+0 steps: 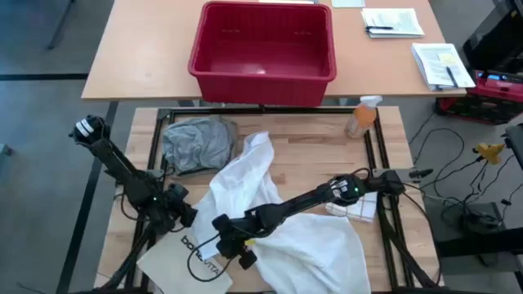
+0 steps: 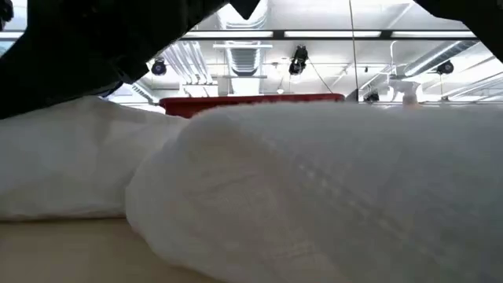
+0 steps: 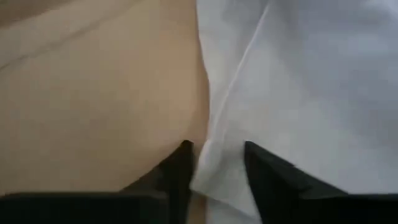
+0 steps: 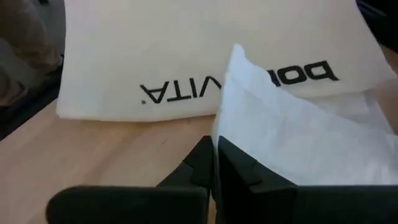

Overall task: Fold laundry
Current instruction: Fold the white long sleeve shirt

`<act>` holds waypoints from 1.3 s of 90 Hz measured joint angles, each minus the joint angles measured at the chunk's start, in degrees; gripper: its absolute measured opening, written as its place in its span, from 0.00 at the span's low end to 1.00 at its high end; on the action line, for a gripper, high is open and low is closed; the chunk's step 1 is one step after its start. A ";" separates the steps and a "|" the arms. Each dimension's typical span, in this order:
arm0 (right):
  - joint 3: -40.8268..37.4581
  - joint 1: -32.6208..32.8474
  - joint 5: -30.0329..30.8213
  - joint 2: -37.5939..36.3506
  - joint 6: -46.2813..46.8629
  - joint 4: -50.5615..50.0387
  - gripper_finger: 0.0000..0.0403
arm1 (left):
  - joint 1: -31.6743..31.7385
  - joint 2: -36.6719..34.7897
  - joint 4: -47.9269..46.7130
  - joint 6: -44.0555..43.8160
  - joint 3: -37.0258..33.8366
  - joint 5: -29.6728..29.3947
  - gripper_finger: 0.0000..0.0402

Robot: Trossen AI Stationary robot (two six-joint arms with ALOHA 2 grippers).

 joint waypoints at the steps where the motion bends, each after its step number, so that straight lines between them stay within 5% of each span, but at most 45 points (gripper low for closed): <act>1: 0.00 0.00 0.02 0.00 0.00 -0.06 0.00 | 0.00 0.04 -0.04 0.00 0.00 0.03 0.22; 12: 0.00 0.00 0.11 0.00 0.15 -0.40 0.00 | -0.01 -0.46 -0.30 -0.50 0.88 1.58 0.03; 32: 0.00 0.00 0.14 0.00 0.46 -1.38 0.00 | -0.09 -3.63 -8.98 5.64 6.19 9.67 0.00; 75: -0.02 -0.34 0.75 0.04 0.49 -1.38 0.00 | -0.09 -4.48 -28.42 8.11 18.56 8.00 0.00; 117: -0.07 -1.01 0.77 0.09 0.44 -1.31 0.00 | -0.07 -5.16 -13.70 2.49 6.66 11.37 0.00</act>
